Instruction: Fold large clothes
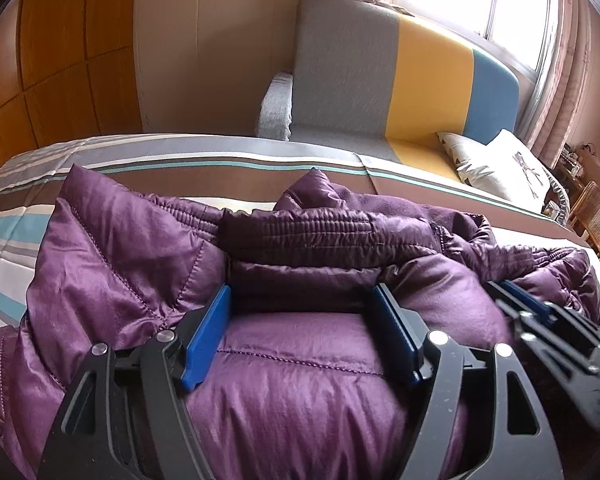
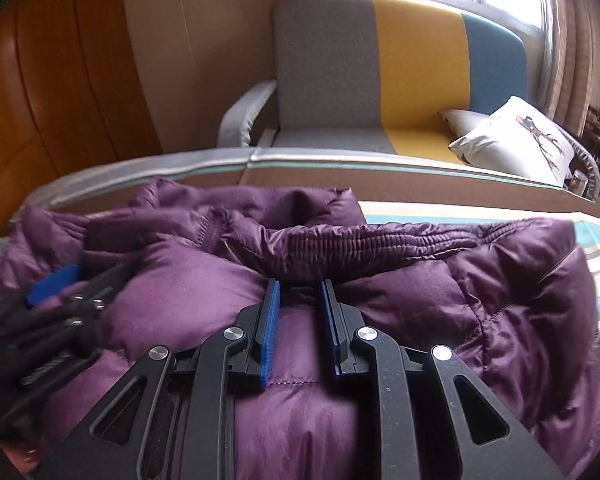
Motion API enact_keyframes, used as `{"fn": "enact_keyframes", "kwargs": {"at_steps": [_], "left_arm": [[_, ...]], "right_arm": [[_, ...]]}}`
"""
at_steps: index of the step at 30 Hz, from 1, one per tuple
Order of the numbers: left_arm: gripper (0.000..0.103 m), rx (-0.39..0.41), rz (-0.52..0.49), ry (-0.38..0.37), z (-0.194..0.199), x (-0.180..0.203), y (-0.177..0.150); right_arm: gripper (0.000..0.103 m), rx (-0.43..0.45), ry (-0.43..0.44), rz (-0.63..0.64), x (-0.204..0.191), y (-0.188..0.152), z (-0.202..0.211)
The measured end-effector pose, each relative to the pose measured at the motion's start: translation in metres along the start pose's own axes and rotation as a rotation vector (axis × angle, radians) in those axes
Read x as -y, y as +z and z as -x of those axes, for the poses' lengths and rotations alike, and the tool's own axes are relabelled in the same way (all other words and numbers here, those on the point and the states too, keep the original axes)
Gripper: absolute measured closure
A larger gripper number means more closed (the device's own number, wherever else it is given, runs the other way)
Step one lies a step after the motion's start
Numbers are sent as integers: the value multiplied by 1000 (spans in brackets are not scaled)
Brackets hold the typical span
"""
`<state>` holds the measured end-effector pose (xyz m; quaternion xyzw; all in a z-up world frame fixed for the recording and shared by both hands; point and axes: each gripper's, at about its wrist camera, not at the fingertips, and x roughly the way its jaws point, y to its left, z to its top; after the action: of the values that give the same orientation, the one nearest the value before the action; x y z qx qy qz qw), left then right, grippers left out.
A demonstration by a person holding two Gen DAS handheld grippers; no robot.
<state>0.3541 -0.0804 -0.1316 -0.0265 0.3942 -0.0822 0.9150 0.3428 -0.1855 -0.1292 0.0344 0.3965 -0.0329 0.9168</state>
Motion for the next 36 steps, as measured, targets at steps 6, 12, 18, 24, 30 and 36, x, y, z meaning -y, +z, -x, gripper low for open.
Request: {"fn": "enact_keyframes", "kwargs": {"at_steps": [6,12,18,24,30,36], "left_arm": [[24,-27,-10,-7,0,1,4],[8,24,-47,26,34,-23,24],[7,-1,39,171,22,-79,33],[2,-116,186,60,-15,-110,22],[2,-94,184,54,-18,-111,17],[2,-99,185,62,-8,-108,15]], "right_arm": [[82,-22,50,-35,4,6,4],[82,107,52,-96,48,21,59],[82,19,-58,-192,111,5,37],[82,-23,-66,-263,123,-15,10],[82,-15,-104,-236,117,-17,7],[82,-14,-117,-226,112,-16,8]]}}
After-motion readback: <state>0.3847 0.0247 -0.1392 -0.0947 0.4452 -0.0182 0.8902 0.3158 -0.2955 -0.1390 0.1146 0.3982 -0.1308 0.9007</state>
